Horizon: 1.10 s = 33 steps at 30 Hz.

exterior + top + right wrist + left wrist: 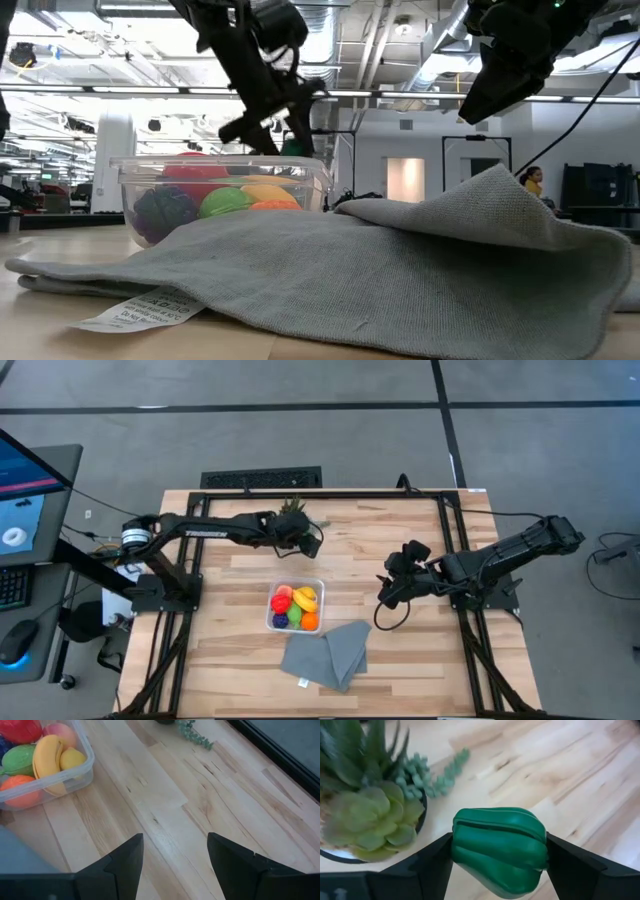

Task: Pick and placing Produce into tupperware
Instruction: Put the green bell pepper into the transparent container

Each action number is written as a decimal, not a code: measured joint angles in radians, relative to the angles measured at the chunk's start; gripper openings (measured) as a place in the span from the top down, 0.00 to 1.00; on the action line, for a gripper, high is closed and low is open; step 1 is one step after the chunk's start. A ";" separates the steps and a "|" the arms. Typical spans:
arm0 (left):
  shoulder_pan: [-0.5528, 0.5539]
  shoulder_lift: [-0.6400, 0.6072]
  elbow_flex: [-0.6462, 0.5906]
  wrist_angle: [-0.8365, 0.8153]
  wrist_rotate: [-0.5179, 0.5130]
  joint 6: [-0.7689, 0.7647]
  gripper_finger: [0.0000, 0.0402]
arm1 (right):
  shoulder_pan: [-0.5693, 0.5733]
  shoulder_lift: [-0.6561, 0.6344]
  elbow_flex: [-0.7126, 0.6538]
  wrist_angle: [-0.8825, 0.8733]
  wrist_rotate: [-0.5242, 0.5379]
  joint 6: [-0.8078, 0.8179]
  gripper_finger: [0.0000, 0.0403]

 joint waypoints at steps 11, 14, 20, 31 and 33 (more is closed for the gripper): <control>-0.026 -0.132 0.000 0.000 -0.046 0.043 0.34 | 0.000 0.000 0.000 0.001 0.000 0.002 0.39; -0.046 -0.157 0.000 0.000 -0.047 0.044 0.35 | 0.000 0.000 0.000 0.003 0.000 0.008 0.39; -0.101 -0.209 0.000 -0.001 -0.061 0.071 0.36 | 0.000 0.000 0.000 0.005 0.000 0.017 0.39; -0.224 -0.292 0.000 -0.026 -0.122 0.161 0.36 | 0.000 0.000 0.000 0.033 0.000 0.024 0.39; -0.246 -0.296 0.000 -0.028 -0.129 0.181 0.35 | 0.000 0.000 0.000 0.035 0.000 0.024 0.39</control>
